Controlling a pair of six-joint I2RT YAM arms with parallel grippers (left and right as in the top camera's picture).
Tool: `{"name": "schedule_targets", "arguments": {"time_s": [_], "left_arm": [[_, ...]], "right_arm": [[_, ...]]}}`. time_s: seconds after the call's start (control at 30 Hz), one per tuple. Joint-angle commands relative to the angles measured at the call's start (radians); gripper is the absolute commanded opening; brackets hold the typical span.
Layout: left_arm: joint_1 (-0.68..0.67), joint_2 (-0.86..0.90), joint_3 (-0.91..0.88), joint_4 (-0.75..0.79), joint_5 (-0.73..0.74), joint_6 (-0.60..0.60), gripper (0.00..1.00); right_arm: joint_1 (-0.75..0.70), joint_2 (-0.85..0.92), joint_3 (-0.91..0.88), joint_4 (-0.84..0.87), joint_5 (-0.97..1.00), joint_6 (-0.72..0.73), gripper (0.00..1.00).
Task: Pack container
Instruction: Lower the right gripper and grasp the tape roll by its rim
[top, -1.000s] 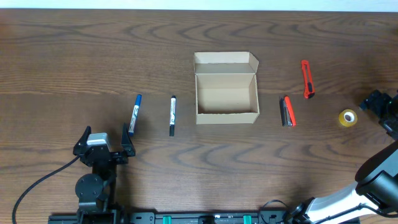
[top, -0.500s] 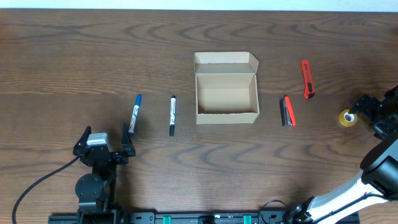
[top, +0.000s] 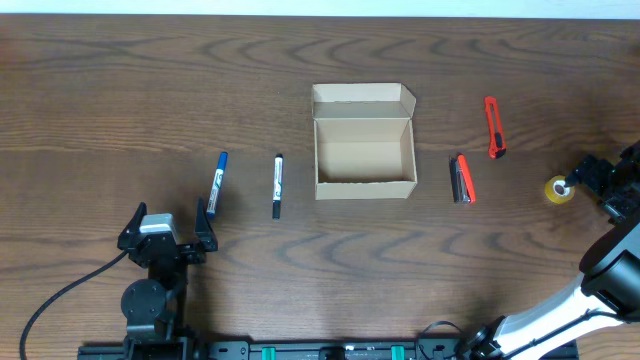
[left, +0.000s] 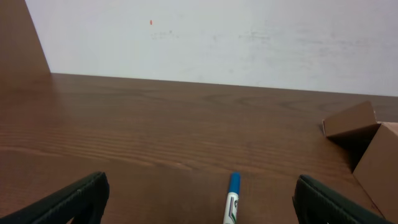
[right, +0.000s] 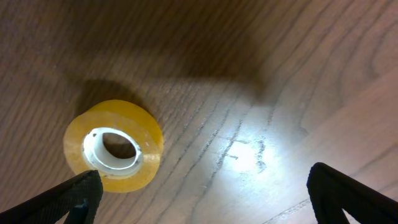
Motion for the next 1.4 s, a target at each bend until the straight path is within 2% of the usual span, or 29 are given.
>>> {"name": "schedule_targets", "arguments": {"time_s": [0.0, 0.57, 1.37], "left_arm": [[0.006, -0.007, -0.011, -0.055, 0.004, -0.004, 0.95], [0.006, -0.007, -0.011, -0.055, 0.004, -0.004, 0.95], [0.006, -0.007, -0.011, -0.055, 0.004, -0.004, 0.95]], "right_arm": [[-0.010, 0.010, 0.010, 0.000, 0.029, -0.002, 0.99], [-0.009, 0.010, 0.005, 0.004, 0.031, -0.010, 0.99], [-0.009, 0.011, -0.092, 0.073, 0.031, -0.010, 0.99]]}}
